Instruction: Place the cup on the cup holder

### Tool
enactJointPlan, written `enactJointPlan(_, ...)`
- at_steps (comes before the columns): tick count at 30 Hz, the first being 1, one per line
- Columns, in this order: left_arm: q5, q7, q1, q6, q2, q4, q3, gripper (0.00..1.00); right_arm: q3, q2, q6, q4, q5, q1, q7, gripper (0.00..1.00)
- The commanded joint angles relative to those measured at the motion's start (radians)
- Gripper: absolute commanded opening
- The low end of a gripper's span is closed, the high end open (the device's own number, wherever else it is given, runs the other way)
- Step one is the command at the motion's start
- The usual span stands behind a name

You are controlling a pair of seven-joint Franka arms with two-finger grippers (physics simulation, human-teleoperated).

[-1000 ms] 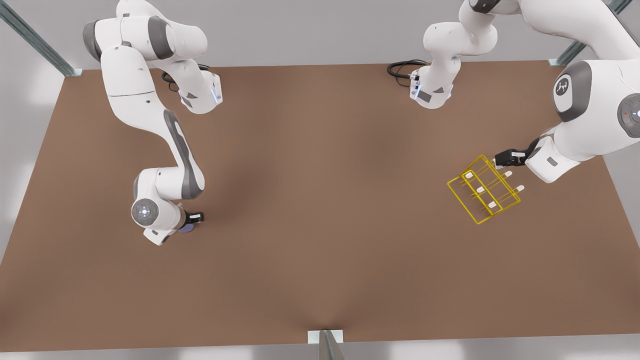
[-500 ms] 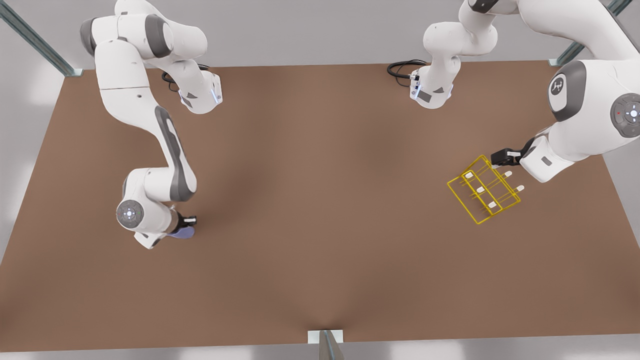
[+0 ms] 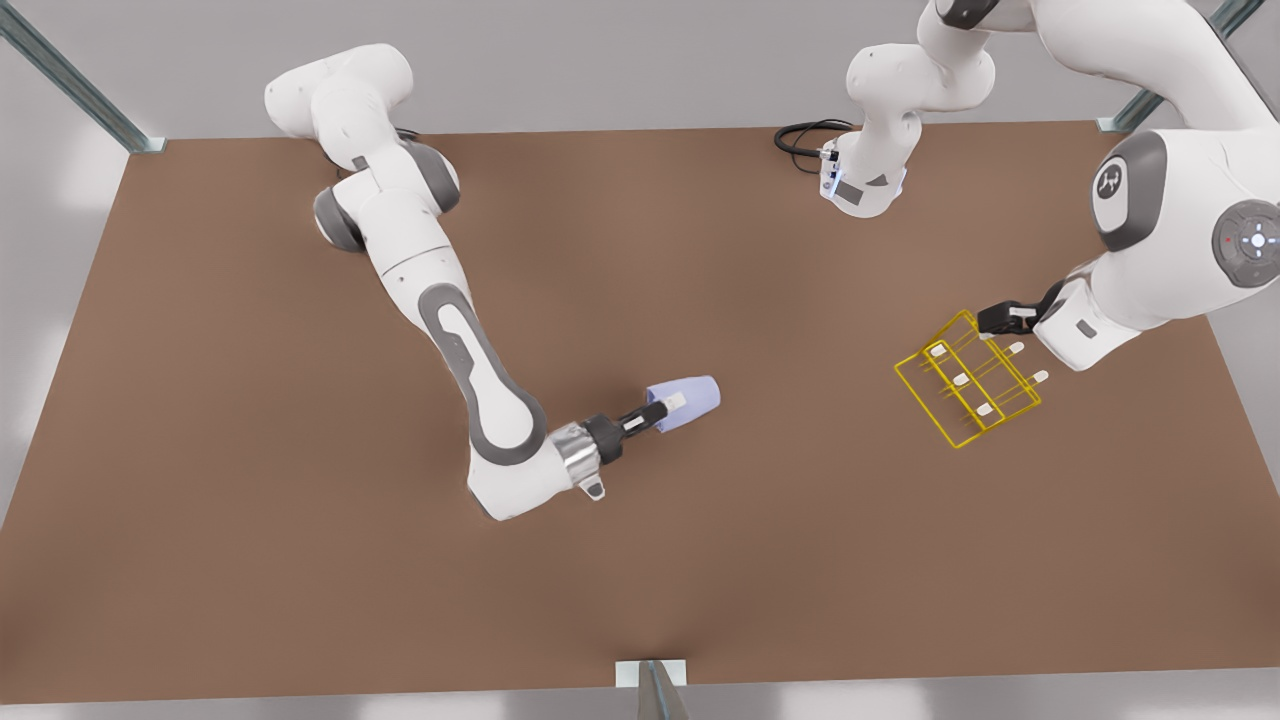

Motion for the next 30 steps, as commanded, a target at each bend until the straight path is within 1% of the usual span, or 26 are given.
enactJointPlan(1, 0.0, 0.0, -0.001, -0.001, -0.001, 0.001, 0.0, 1.0, -0.002, 0.067, 0.064, 0.046, 0.231, 0.064, -0.192, 0.21)
enactJointPlan(4, 0.0, 0.0, -0.001, 0.0, -0.001, 0.0, 0.0, 1.0, -0.004, 0.115, 0.138, 0.046, 0.234, 0.13, -0.389, 0.21)
enactJointPlan(7, 0.0, 0.0, -0.001, -0.001, 0.001, 0.0, 0.0, 1.0, -0.007, 0.156, 0.167, 0.046, 0.234, 0.145, -0.507, 0.21)
enactJointPlan(8, 0.0, 0.0, -0.001, -0.001, 0.001, 0.001, 0.0, 1.0, -0.032, 0.162, 0.167, 0.046, 0.234, 0.154, -0.515, 0.21)
enactJointPlan(11, 0.0, 0.0, -0.001, 0.002, 0.007, 0.001, 0.0, 1.0, -0.036, 0.175, 0.191, 0.045, 0.233, 0.168, -0.579, 0.21)
enactJointPlan(12, 0.0, 0.0, 0.0, 0.003, 0.007, 0.001, 0.001, 1.0, -0.067, 0.175, 0.205, 0.043, 0.233, 0.176, -0.59, 0.21)
enactJointPlan(14, 0.0, 0.0, -0.001, 0.002, 0.007, 0.001, 0.001, 1.0, -0.102, 0.178, 0.227, 0.043, 0.233, 0.196, -0.591, 0.21)
enactJointPlan(19, 0.0, 0.001, 0.0, 0.002, 0.007, 0.001, 0.001, 1.0, -0.141, 0.179, 0.242, 0.042, 0.233, 0.209, -0.647, 0.21)
enactJointPlan(20, 0.0, 0.0, 0.0, 0.003, 0.009, 0.001, 0.0, 1.0, -0.153, 0.181, 0.248, 0.042, 0.233, 0.217, -0.647, 0.24)
enactJointPlan(21, 0.0, 0.001, 0.0, 0.003, 0.013, 0.001, 0.001, 1.0, -0.156, 0.181, 0.25, 0.042, 0.233, 0.219, -0.653, 0.31)
enactJointPlan(23, 0.0, 0.001, 0.0, 0.005, 0.015, 0.001, 0.001, 1.0, -0.168, 0.181, 0.251, 0.04, 0.23, 0.22, -0.654, 0.36)
enactJointPlan(24, 0.0, 0.001, 0.0, 0.006, 0.015, 0.001, 0.001, 1.0, -0.205, 0.181, 0.253, 0.04, 0.228, 0.222, -0.654, 0.37)
enactJointPlan(25, 0.0, 0.001, 0.0, 0.005, 0.015, 0.001, 0.0, 1.0, -0.206, 0.181, 0.253, 0.039, 0.228, 0.222, -0.654, 0.45)
enactJointPlan(26, 0.0, 0.0, 0.0, 0.005, 0.015, 0.001, 0.001, 1.0, -0.21, 0.181, 0.253, 0.039, 0.227, 0.222, -0.653, 0.49)
enactJointPlan(28, 0.0, 0.0, 0.0, 0.005, 0.015, 0.001, 0.001, 1.0, -0.225, 0.181, 0.253, 0.039, 0.225, 0.22, -0.653, 0.56)
enactJointPlan(29, 0.0, 0.0, 0.0, 0.005, 0.015, 0.001, 0.001, 1.0, -0.237, 0.178, 0.253, 0.039, 0.225, 0.219, -0.644, 0.73)
enactJointPlan(30, 0.0, 0.0, 0.0, 0.005, 0.015, 0.001, 0.001, 1.0, -0.245, 0.172, 0.251, 0.039, 0.224, 0.214, -0.644, 1.0)
